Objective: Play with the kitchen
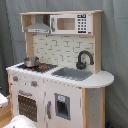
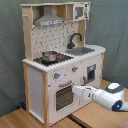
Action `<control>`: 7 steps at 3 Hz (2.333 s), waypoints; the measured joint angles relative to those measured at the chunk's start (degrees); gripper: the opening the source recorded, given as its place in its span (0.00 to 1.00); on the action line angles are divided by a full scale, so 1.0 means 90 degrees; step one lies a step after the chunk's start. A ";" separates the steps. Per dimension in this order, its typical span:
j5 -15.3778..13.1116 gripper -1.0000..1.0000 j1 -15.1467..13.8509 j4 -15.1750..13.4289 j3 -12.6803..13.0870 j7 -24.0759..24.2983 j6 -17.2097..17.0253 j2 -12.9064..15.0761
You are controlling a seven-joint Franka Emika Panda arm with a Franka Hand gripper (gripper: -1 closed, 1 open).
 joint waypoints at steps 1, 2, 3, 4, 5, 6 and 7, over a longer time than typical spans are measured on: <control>-0.0126 1.00 -0.0393 0.0204 -0.0108 0.0366 0.0348 -0.0001; -0.0167 1.00 -0.0824 0.0430 -0.0148 0.0729 0.0567 -0.0011; -0.0168 1.00 -0.1275 0.0656 -0.0171 0.1100 0.0719 -0.0020; -0.0169 1.00 -0.1684 0.0862 -0.0176 0.1540 0.0850 -0.0025; -0.0169 1.00 -0.2051 0.1141 -0.0120 0.1959 0.0978 -0.0028; -0.0169 1.00 -0.2435 0.1659 -0.0167 0.2139 0.0980 -0.0029; -0.0169 1.00 -0.2662 0.1775 -0.0330 0.2611 0.0985 -0.0030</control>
